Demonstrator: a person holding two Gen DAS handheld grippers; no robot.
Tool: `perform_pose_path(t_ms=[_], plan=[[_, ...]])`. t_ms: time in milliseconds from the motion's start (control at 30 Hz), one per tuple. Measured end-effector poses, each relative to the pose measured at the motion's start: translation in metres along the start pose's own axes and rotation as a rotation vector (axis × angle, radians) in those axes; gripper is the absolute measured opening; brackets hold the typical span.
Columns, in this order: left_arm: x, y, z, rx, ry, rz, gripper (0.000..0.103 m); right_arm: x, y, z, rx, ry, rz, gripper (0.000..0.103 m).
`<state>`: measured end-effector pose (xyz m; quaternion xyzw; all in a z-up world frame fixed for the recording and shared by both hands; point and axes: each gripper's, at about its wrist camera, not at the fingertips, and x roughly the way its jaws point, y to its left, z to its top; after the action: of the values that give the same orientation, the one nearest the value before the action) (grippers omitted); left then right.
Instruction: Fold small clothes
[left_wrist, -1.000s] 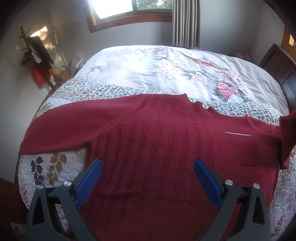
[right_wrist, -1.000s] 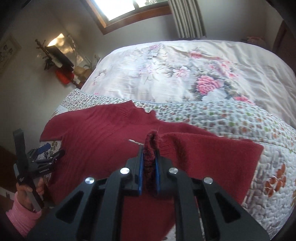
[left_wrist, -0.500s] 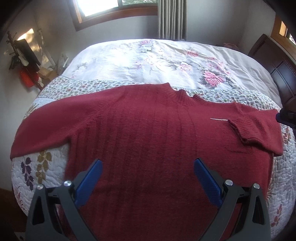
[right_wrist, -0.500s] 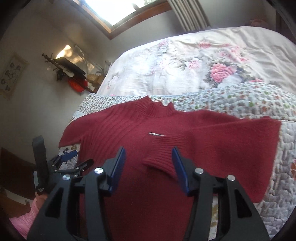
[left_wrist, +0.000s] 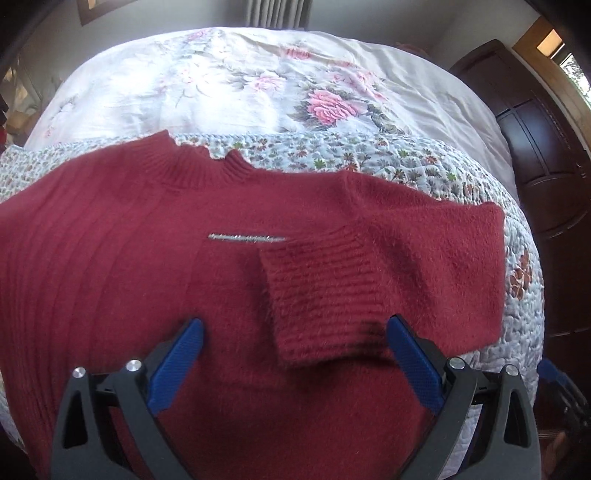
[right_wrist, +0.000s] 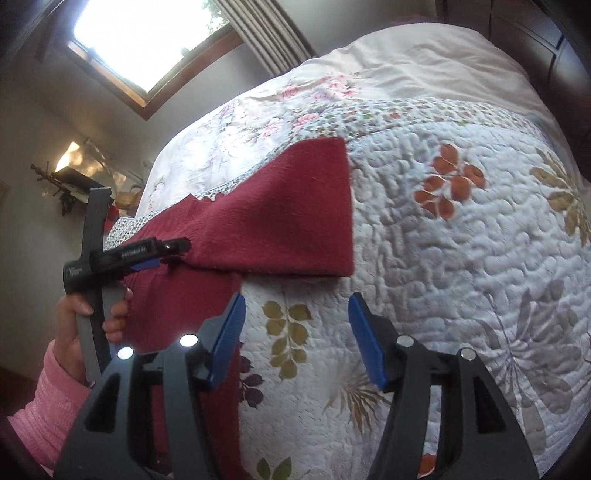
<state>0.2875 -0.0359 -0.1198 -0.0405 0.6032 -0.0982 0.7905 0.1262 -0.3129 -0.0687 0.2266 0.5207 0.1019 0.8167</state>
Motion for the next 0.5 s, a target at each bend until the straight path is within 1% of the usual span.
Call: perform_pose_path(t_ms=[33, 67, 100, 167, 200, 233, 267, 300, 400, 467, 500], plan=[[0.001, -0.007, 0.002, -0.008, -0.006, 0.001, 0.091, -0.004, -0.006, -0.005, 0.009, -0.004, -0.006, 0.059], [0.000, -0.009, 0.005, -0.007, -0.007, 0.004, 0.082, -0.007, -0.011, -0.008, 0.014, -0.006, -0.011, 0.059], [0.001, -0.017, 0.006, 0.003, -0.011, 0.024, 0.071, -0.009, -0.016, -0.009, 0.020, -0.009, -0.016, 0.059], [0.000, -0.021, 0.007, 0.011, -0.030, 0.055, 0.060, -0.013, -0.023, -0.009, 0.033, -0.018, -0.020, 0.059], [-0.003, -0.019, 0.006, 0.005, -0.039, 0.050, 0.044, -0.014, -0.025, -0.009, 0.039, -0.023, -0.019, 0.059], [-0.005, -0.018, 0.007, -0.009, -0.043, 0.018, 0.039, -0.013, -0.024, -0.008, 0.042, -0.026, -0.018, 0.059], [-0.008, -0.016, 0.007, -0.026, -0.046, -0.019, 0.030, -0.012, -0.023, -0.007, 0.043, -0.028, -0.014, 0.059], [-0.013, -0.015, 0.005, -0.039, -0.056, -0.043, 0.025, -0.012, -0.023, -0.006, 0.044, -0.029, -0.012, 0.059], [-0.036, -0.015, 0.004, -0.027, -0.126, -0.057, 0.024, -0.008, -0.020, -0.004, 0.049, -0.026, 0.001, 0.059], [-0.063, -0.007, 0.004, -0.021, -0.199, -0.082, 0.024, -0.006, -0.014, -0.004, 0.040, -0.025, 0.007, 0.059], [-0.076, 0.000, 0.004, -0.020, -0.231, -0.084, 0.024, -0.006, -0.011, -0.004, 0.034, -0.024, 0.008, 0.059]])
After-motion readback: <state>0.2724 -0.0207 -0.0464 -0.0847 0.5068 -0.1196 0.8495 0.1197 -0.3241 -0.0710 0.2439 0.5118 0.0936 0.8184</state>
